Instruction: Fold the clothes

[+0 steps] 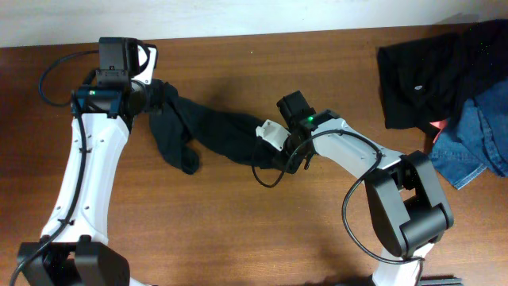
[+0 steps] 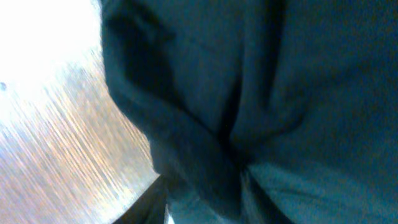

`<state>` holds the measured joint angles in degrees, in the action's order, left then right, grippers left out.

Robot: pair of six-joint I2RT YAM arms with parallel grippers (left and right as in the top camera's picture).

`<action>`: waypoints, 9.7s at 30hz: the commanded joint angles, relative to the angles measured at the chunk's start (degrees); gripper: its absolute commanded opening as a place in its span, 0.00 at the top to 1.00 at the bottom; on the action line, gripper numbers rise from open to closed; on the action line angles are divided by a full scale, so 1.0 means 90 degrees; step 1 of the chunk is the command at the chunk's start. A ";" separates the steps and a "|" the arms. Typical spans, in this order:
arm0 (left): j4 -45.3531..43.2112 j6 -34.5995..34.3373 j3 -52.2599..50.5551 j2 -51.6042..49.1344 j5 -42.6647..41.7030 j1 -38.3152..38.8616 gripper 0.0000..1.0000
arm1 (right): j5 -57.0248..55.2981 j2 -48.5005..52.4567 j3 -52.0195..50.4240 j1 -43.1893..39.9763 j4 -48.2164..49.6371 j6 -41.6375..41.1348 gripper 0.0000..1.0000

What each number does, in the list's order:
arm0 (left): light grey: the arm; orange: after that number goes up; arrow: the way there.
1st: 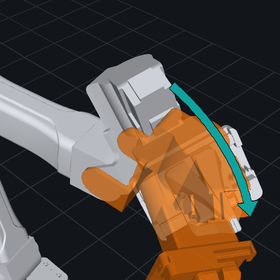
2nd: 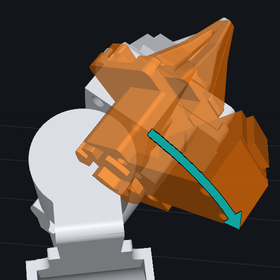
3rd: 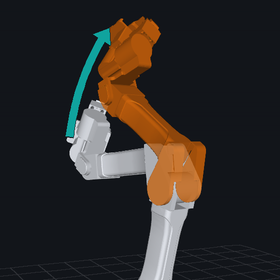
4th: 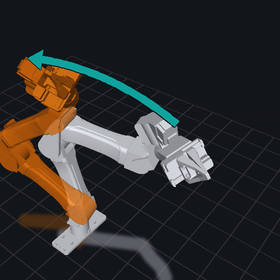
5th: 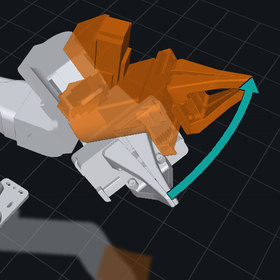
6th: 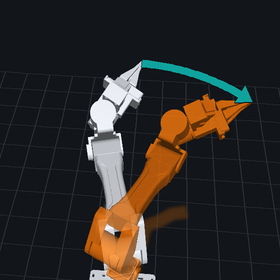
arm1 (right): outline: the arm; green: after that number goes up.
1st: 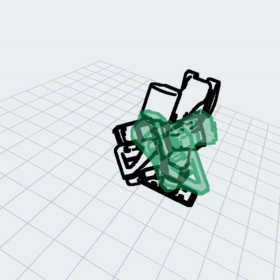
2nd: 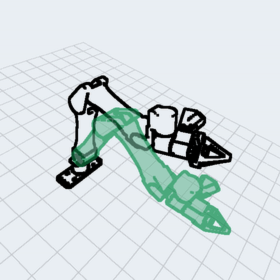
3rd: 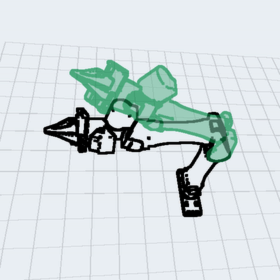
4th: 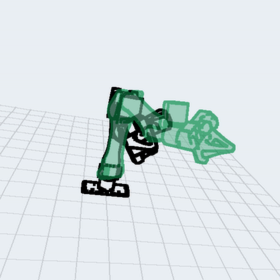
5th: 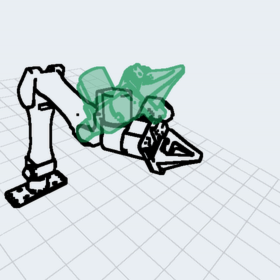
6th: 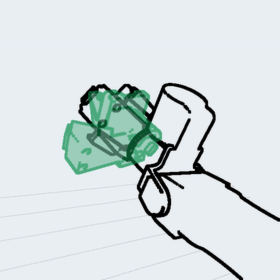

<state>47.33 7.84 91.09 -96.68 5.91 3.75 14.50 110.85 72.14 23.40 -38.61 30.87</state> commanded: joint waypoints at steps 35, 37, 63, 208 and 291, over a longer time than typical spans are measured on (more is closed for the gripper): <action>-0.0012 -0.0056 0.0100 -0.0039 -0.0066 -0.0005 1.00 | 0.0318 0.0024 -0.0029 0.0024 0.0415 -0.0539 0.58; -0.0012 -0.0058 0.0100 -0.0039 -0.0066 -0.0005 0.99 | 0.0318 0.0024 -0.0029 0.0022 0.0406 -0.0539 0.59; -0.0012 -0.0058 0.0100 -0.0039 -0.0066 -0.0005 1.00 | -0.0204 0.0024 -0.0041 0.0029 0.0600 -0.1156 0.57; -0.5034 0.3325 0.2552 -0.1530 -0.0838 -0.0707 1.00 | -0.1712 0.0129 0.6885 -0.1819 -0.0187 -0.1962 0.96; 0.4056 0.0699 0.3526 -0.2232 -0.1838 -0.1622 1.00 | 0.0068 0.0444 0.4932 -0.2263 -0.5071 -0.1579 0.96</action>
<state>81.97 16.58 122.48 -117.23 -11.90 -10.70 11.77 114.61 119.72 3.51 -83.99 17.72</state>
